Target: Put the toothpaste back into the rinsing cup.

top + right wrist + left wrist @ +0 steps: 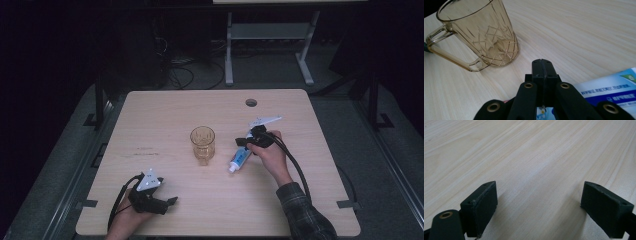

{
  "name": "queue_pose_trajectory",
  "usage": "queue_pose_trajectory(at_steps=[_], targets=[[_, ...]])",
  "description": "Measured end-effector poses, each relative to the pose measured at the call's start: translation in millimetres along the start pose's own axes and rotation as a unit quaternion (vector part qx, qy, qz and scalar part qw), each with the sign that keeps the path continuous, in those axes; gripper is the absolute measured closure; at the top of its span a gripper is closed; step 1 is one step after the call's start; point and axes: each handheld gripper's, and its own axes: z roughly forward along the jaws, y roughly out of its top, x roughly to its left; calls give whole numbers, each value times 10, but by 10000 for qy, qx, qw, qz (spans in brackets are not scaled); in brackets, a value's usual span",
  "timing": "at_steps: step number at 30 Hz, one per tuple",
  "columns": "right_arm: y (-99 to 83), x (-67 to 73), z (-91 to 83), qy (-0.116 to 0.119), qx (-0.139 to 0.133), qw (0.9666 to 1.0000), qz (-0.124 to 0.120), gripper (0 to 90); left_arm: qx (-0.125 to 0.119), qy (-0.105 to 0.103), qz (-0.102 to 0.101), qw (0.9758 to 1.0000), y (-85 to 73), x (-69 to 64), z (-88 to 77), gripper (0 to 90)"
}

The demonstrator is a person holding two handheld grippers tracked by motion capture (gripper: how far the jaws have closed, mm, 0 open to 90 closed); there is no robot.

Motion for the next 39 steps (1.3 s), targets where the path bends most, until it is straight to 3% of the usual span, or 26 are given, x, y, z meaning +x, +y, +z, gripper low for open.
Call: queue_pose_trajectory(at_steps=[6, 21, 39], targets=[[-21, 17, 136, 7, 177, 9998, -41, 900, -8, -1, -9, 10000, 0, -2, 1, 132], [-98, 20, 274, -24, 469, 9989, -73, 900, -9, 0, -7, 10000, -1, -2, 1, 132], [-173, 80, 120, -24, 557, 9982, -234, 900, -8, -1, -8, 10000, -1, -2, 0, 132]])
